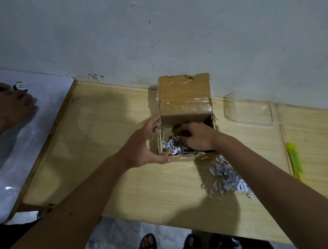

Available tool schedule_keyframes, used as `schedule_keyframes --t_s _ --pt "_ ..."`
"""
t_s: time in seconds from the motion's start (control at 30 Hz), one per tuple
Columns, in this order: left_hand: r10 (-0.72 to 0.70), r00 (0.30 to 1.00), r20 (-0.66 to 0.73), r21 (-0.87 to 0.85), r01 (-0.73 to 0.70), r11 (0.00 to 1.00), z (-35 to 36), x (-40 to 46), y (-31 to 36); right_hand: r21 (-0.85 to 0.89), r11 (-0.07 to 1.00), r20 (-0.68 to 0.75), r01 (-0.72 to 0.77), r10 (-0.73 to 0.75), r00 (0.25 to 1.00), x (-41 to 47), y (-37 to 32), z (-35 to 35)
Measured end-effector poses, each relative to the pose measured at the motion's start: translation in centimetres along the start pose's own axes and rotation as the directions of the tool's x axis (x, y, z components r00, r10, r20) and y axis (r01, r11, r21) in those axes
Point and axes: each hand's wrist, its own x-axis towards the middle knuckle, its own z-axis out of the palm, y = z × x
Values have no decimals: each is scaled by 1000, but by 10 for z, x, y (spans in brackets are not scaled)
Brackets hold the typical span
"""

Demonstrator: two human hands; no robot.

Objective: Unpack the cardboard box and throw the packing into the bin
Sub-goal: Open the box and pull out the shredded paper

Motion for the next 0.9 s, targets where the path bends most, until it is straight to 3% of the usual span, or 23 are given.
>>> schedule_keyframes --t_s 0.1,0.2,0.3,0.37,0.47,0.63,0.8,0.9 --pt "-9 1000 1 -13 9 1000 0 1 -1 167 986 19 12 -16 1000 -1 2 6" --pt "-18 1000 4 -19 18 1000 0 1 -2 217 974 -15 71 -69 998 -4 4 11" --pt "-13 1000 6 -18 13 1000 0 1 -2 122 988 -99 97 -85 991 -5 6 9" --pt "-8 1000 5 -11 8 1000 0 1 -2 3 998 -49 70 -70 996 -5 5 7" --pt "-5 1000 4 -13 5 1000 1 3 -1 -11 999 63 45 -44 997 -4 0 8" --pt "-4 1000 -1 -8 4 1000 1 4 -3 188 981 107 41 -62 992 4 -6 21" --pt "-16 1000 14 5 16 1000 -1 4 -2 369 929 8 40 -46 999 5 3 12" --pt "-9 1000 10 5 9 1000 0 4 -1 316 948 25 50 -61 998 3 5 4"
